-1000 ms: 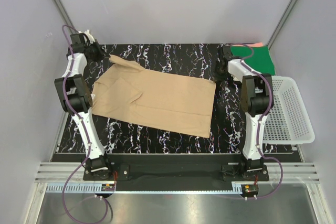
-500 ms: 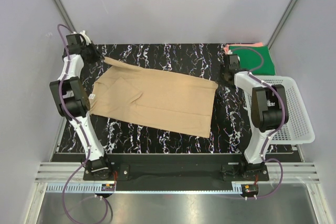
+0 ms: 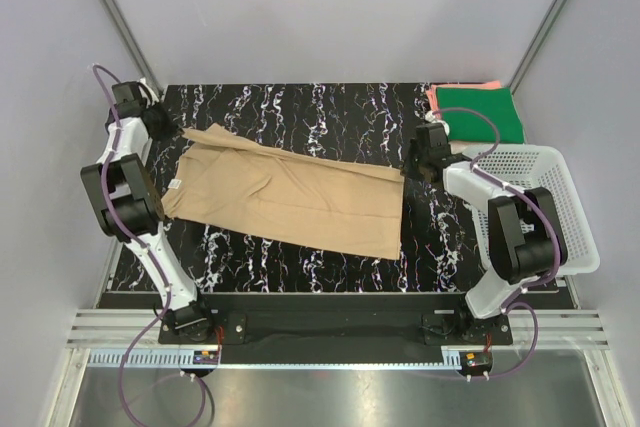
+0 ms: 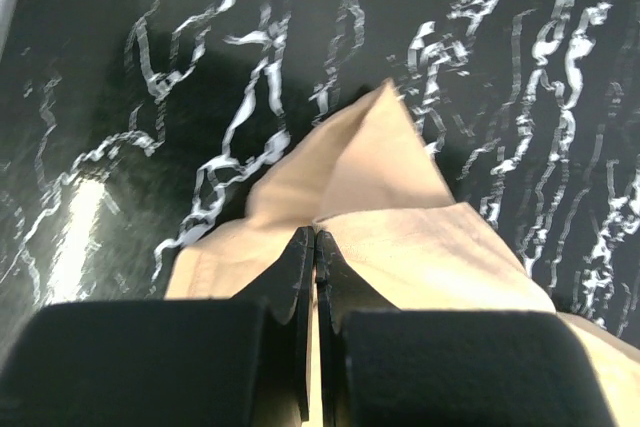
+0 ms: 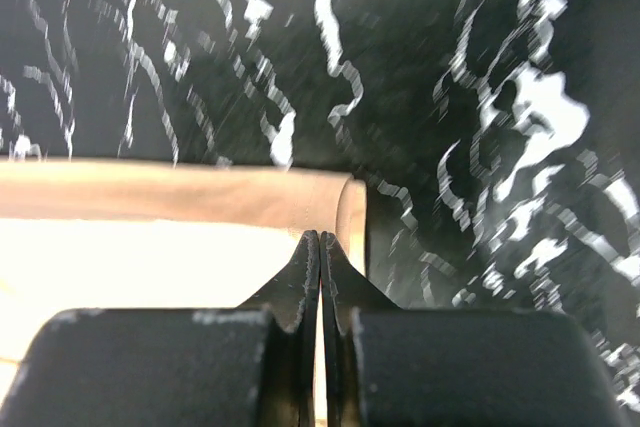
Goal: Fold and stack the t-shirts
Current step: Fold the tshirt
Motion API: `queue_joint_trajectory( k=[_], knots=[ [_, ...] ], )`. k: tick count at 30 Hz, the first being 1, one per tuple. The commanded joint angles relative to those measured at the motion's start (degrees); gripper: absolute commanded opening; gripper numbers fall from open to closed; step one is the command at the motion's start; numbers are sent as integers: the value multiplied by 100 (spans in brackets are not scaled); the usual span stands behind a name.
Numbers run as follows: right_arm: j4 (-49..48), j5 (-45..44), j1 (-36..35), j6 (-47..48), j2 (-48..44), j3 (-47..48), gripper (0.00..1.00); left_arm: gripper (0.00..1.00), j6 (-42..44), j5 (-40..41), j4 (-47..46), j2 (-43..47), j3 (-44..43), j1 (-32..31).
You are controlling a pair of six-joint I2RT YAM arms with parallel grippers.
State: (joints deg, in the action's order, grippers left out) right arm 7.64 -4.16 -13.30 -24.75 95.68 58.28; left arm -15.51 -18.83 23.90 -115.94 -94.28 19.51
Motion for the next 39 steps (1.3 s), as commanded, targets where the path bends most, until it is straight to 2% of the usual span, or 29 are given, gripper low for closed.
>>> queue_joint_trajectory(
  k=[1, 5, 14, 21, 32, 39],
  knots=[
    [-96, -304, -234, -240, -365, -229, 0, 0, -93, 248, -219, 441, 85, 62],
    [264, -629, -261, -399, -541, -466, 0, 0, -31, 406, -131, 537, 339, 97],
    [317, -849, -261, -381, -822, -695, 0, 0, -14, 433, -149, 985, 875, 123],
    [326, -691, -261, -442, -1279, -924, 0, 0, -49, 573, -140, 1416, 1219, 159],
    [361, -305, -305, -864, -1420, -1363, 0, 0, -128, 705, -131, 1671, 1922, 282],
    [361, -348, -489, -891, -1640, -1530, 0, 0, -198, 820, -228, 1943, 2159, 361]
  ],
)
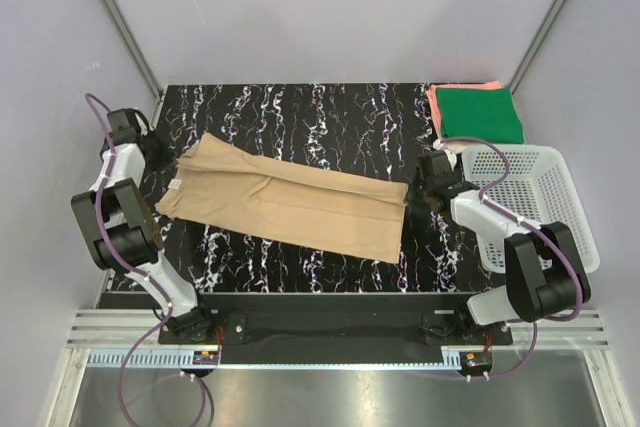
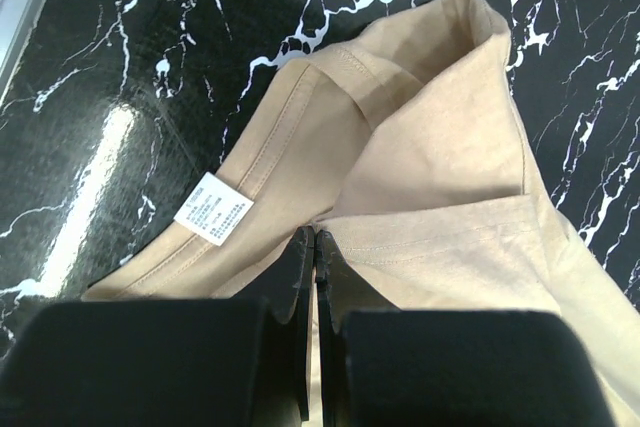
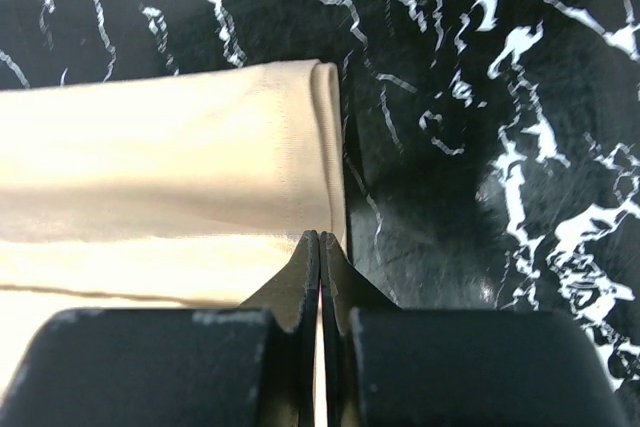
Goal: Fold and stack the t-shirts
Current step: Fold the tshirt
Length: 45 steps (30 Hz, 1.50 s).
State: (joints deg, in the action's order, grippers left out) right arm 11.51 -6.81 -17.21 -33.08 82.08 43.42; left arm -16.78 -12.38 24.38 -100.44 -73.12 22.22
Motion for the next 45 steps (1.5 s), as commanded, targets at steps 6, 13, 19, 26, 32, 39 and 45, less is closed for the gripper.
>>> queue_joint_trajectory(
  k=[6, 13, 19, 26, 32, 39, 45],
  knots=[
    [62, -110, -151, -58, -351, -149, 0, 0, -107, 131, -276, 376, 201, 107],
    [228, 311, -168, 12, -667, -80, 23, 0, -54, 26, -417, 429, 527, 116],
    [827, 311, -203, -295, -1010, 351, 32, 0, -54, -150, -390, 455, 580, 116],
    [695, 469, -327, -304, -282, 677, 31, 0, -115, -440, -390, 736, 571, 116],
    [563, 672, -441, -295, 492, 800, 30, 0, -195, -335, -329, 1281, 510, 116],
    [879, 470, -458, -392, 1406, 1010, 27, 0, -186, -46, -390, 1519, 799, 116],
    [994, 259, -467, -427, 1635, 1020, 26, 0, -168, -62, -399, 1220, 931, 116]
  ],
)
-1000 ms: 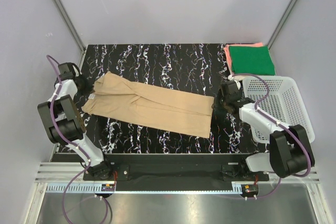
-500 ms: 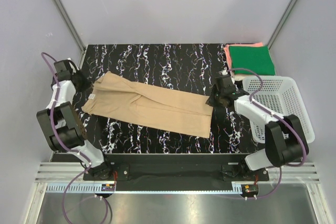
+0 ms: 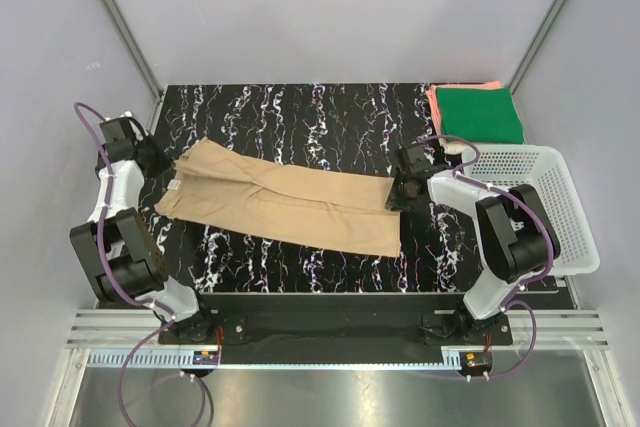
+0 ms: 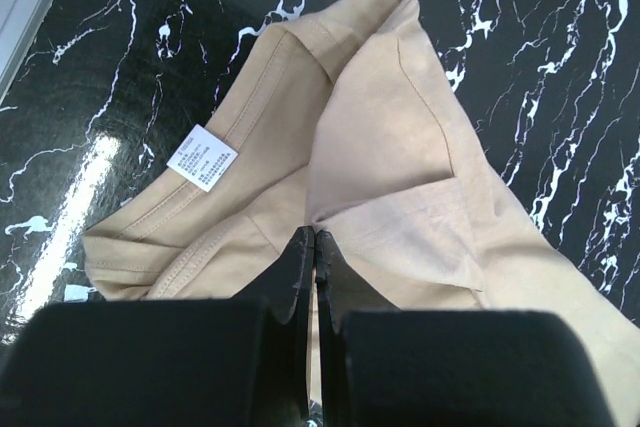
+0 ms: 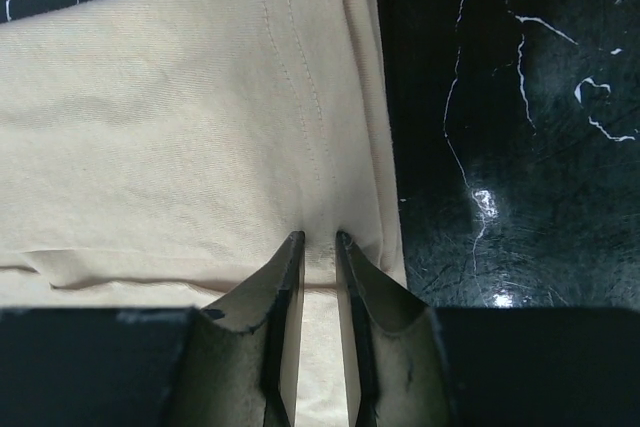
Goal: Fold and stack the t-shirts
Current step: Fold the tshirt
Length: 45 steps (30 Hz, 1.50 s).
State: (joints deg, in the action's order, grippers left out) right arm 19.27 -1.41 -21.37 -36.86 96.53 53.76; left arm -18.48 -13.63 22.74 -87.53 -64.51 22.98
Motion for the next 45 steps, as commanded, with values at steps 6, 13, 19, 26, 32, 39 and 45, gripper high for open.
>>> queue_joint_trajectory(
  k=[6, 13, 19, 26, 32, 39, 45],
  knots=[
    [727, -1009, -34, -93, 59, 152, 24, 0, 64, 44, -262, -212, 149, 48],
    [825, -993, -34, -15, -55, 267, 22, 0, 20, -218, -279, -125, 220, 31],
    [886, -642, -34, 477, -564, 592, 29, 0, 2, -334, -261, -116, 167, 31],
    [842, 123, -148, 1276, -522, 1013, 32, 0, -138, -325, -253, -54, 176, 31],
    [465, 790, -604, 1919, -48, 1452, 39, 0, -218, -360, -131, 69, -52, -48],
    [-72, 494, -1580, 2543, 689, 2498, 41, 0, -323, -246, 98, 139, -176, -101],
    [24, 256, -1854, 3149, 1254, 2974, 39, 0, -376, -228, 125, 262, -193, -163]
  ],
)
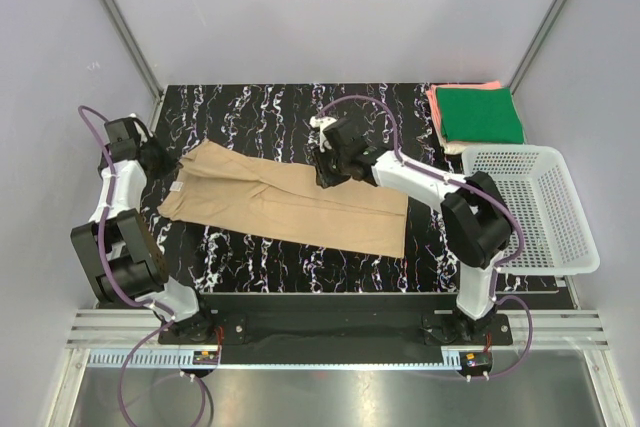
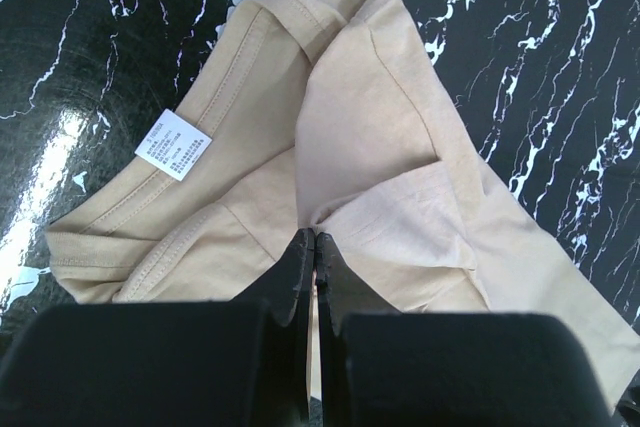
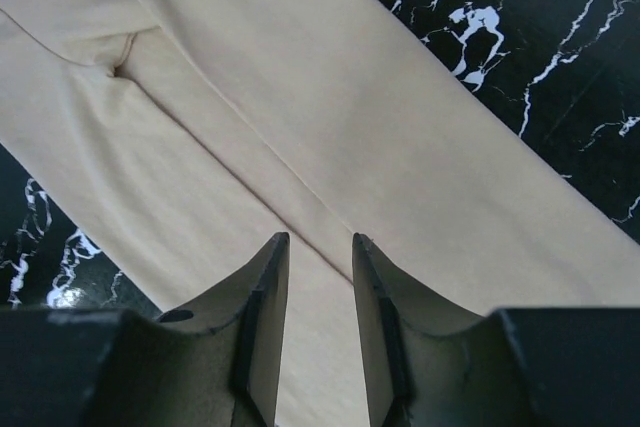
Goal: Fold and stack the t-shirts
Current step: Fold the tshirt
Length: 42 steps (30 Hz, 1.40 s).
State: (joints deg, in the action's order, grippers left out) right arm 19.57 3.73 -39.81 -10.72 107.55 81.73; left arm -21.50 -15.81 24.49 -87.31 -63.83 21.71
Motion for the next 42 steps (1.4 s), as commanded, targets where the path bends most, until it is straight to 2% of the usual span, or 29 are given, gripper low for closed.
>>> queue_joint_trajectory(
  k=[1, 2, 4, 5, 6, 8, 11, 14, 19, 26, 34, 38, 42],
  knots=[
    [3, -285, -9, 579, 126, 54, 38, 0, -83, -36, -50, 180, -287, -36],
    [29, -337, 0, 676, 83, -16, 37, 0, -83, -45, -41, 162, -296, -36],
    [536, -984, 26, 450, 47, 139, 36, 0, -57, -18, -32, 109, -314, -36],
    [1000, -1771, 78, -274, 117, 385, 36, 0, -39, -1, -32, 100, -340, -36],
    [2136, -1927, 183, -786, 283, 657, 36, 0, -39, 17, -23, 117, -349, -36],
    [2743, -1658, 587, -2058, 259, 880, 36, 0, -56, 26, -41, 135, -375, -36],
    [2658, -1594, 843, -2829, -399, 204, 36, 0, -74, -1, -41, 118, -446, -45],
    [2595, -1901, 1079, -2901, -866, -245, 34, 0, -74, -106, -58, 91, -463, -45],
    [2596, -1761, 1669, -2997, -1218, -1105, 31, 0, -39, -97, -120, 91, -349, -45],
    [2157, -1638, 1714, -3085, -1394, -1599, 31, 0, -91, -194, -252, 56, -288, -53],
    [1770, -1594, 1731, -3015, -1210, -1670, 30, 0, -65, -229, -252, 109, -305, -97],
    [1673, -1866, 1723, -2857, -676, -1477, 29, 0, -56, -203, -234, 258, -384, -132],
    [1830, -2016, 1731, -2778, -217, -1353, 28, 0, 101, 156, -138, 477, -288, -141]
  ],
)
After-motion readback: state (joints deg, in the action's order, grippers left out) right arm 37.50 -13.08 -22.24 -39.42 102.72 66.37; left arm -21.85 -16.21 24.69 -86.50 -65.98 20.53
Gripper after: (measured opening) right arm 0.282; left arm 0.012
